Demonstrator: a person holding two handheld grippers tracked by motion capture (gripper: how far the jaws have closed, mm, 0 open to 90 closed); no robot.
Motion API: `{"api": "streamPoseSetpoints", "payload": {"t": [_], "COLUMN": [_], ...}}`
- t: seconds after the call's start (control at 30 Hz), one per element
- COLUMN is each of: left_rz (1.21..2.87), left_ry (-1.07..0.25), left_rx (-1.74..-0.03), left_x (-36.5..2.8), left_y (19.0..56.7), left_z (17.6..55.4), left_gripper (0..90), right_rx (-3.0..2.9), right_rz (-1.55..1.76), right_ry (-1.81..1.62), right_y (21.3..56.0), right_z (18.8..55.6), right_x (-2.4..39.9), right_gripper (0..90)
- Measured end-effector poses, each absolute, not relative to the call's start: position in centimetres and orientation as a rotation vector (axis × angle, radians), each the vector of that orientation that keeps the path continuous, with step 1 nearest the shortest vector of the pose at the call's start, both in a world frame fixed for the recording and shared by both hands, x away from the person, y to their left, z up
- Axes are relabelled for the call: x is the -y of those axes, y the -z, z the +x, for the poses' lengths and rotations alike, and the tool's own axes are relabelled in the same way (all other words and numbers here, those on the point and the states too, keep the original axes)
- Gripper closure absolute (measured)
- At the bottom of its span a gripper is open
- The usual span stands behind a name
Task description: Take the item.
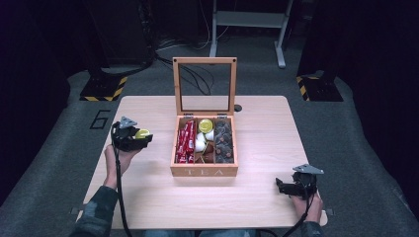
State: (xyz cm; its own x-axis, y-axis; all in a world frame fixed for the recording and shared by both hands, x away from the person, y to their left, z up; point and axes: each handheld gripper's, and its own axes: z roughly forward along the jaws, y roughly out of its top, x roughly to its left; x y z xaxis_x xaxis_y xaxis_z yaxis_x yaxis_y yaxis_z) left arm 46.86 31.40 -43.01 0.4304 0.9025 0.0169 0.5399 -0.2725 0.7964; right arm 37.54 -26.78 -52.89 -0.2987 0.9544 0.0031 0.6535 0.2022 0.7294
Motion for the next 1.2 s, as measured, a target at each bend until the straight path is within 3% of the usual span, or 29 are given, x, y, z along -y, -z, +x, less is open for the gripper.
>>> {"api": "streamPoseSetpoints", "payload": {"t": [0.33,1.2], "left_rz": [1.953,1.884], "left_ry": [-0.656,-0.589], "left_rx": [-1.236,-1.386], "left_x": [-31.8,-33.1], "left_y": [43.4,47.6], "left_z": [48.0,50.7], "left_gripper": [37.8,37.8], "right_rx": [-2.031,-2.033], "right_rz": [1.489,1.486], "right_ry": [-0.884,-0.885], "right_y": [52.9,52.9], "right_z": [37.6,37.6], "right_x": [26.8,26.8], "right_gripper": [6.2,6.3]}}
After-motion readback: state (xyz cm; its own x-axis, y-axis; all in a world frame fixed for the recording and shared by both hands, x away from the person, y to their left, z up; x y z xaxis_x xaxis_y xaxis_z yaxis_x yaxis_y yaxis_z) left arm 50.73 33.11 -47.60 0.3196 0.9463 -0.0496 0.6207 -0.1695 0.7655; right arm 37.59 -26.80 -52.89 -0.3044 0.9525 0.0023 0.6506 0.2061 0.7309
